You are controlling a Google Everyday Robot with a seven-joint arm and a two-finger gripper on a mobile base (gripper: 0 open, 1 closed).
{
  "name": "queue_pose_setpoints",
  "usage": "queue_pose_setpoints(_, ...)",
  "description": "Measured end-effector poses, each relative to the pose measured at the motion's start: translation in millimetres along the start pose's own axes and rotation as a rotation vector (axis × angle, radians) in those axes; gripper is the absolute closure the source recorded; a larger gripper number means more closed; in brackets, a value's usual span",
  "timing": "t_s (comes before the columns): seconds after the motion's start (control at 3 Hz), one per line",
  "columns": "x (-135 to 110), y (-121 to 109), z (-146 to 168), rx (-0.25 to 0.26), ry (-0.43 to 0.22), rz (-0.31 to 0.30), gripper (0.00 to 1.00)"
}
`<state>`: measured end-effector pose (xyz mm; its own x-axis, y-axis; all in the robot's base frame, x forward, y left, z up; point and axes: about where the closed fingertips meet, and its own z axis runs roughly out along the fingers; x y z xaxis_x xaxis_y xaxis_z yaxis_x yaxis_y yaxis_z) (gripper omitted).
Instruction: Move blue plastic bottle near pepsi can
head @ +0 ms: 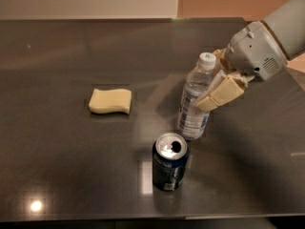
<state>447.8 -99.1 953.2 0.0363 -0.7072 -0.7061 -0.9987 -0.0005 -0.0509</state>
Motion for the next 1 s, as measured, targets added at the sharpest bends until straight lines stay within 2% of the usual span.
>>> queue_pose_setpoints(0.33,3.0,13.7,5.5,-0.034,0.001,-0.033,1.00)
queue_pose_setpoints(0.67,4.6,24.4,9.1,-0.064,-0.001,-0.055,0.82)
queue_pose_setpoints(1.0,3.0,33.5,11.1,-0.092,-0.012,-0.076,0.58)
